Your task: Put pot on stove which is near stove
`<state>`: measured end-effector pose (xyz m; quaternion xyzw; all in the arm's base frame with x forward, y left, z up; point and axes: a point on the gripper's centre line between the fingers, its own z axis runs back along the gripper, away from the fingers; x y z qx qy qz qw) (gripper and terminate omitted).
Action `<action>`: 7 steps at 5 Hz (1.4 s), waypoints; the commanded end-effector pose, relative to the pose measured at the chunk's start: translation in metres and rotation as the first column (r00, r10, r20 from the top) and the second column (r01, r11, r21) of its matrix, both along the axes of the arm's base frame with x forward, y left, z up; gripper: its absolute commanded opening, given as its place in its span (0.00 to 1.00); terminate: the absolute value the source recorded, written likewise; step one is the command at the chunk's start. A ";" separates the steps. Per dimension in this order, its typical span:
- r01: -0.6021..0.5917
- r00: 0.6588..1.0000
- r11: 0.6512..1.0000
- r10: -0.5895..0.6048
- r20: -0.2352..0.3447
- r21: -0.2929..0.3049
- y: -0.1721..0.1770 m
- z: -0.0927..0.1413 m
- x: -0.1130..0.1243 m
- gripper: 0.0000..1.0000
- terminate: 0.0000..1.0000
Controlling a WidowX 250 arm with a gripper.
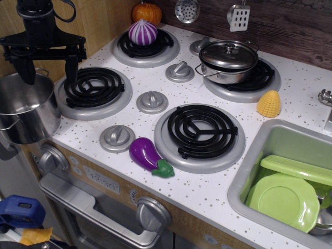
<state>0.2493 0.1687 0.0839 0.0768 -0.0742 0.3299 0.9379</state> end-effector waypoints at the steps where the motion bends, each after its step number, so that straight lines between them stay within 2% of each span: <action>1: 0.000 1.000 1.000 0.000 0.000 0.000 0.000 0.000 0.000 1.00 0.00; 2: -0.040 0.999 0.999 0.041 0.011 -0.020 0.002 -0.004 -0.003 1.00 0.00; 3: -0.064 0.998 0.998 0.064 0.016 -0.007 0.003 -0.008 -0.005 1.00 0.00; 5: -0.081 0.995 0.996 0.082 0.051 -0.031 0.008 -0.027 -0.008 1.00 0.00; 7: -0.115 0.990 0.989 0.122 0.074 -0.096 0.013 -0.045 -0.010 1.00 0.00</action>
